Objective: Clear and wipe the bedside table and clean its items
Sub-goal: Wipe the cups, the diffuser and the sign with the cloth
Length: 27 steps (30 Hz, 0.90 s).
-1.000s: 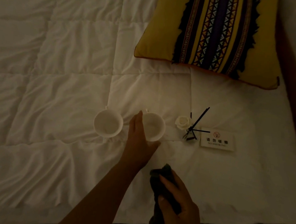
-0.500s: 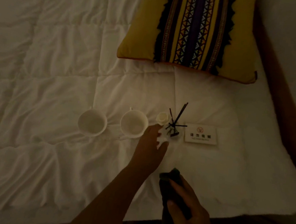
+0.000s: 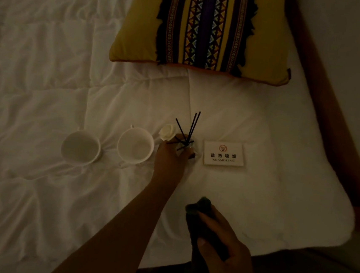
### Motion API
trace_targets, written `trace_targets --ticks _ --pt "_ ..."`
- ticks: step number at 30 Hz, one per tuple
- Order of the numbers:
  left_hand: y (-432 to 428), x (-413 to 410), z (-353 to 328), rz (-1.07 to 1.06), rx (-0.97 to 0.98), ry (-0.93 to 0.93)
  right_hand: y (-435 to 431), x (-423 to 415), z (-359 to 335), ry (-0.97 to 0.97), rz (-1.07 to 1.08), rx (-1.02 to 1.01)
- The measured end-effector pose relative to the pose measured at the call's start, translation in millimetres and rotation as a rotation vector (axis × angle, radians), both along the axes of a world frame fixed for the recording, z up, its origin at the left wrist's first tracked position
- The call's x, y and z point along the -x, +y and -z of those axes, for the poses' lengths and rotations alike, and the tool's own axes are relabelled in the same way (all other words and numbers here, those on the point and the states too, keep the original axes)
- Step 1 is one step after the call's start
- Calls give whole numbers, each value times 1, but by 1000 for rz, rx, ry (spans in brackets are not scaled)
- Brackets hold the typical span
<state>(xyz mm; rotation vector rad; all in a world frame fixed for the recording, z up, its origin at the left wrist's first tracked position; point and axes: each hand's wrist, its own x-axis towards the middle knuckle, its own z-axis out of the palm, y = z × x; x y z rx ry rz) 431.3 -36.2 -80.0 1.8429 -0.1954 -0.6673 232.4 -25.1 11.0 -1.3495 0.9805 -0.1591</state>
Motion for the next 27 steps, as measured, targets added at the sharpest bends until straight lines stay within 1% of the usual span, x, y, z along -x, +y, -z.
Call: trace_targets --ticks 3,6,9,11,14,16,19,21,22,24,27 --pt "12 4 -18 45 10 -11 -10 -7 -2 -26 71 19" --pt "30 8 -41 52 16 30 -18 -20 -9 -64 128 31" --pt "50 8 -68 59 -8 35 -24 -41 -22 -145 159 183" --pt "58 9 -88 96 42 12 -25 -57 -29 -187 133 226" --pt "67 13 -112 143 124 1 -19 -77 -35 -188 53 155" --pt "74 13 -124 128 160 6 -13 -85 -41 -221 63 102" --pt "80 7 -134 113 181 -2 -15 -93 -48 -238 88 87" --pt "83 4 -138 146 163 -25 -24 -98 -50 -223 73 4" --pt "85 3 -140 172 148 -34 -29 -101 -50 -211 51 -41" --pt "90 4 -141 225 156 -29 -42 -108 -51 -166 -29 -44" --pt "98 7 -140 308 222 52 -58 -117 -52 -116 -212 -45"
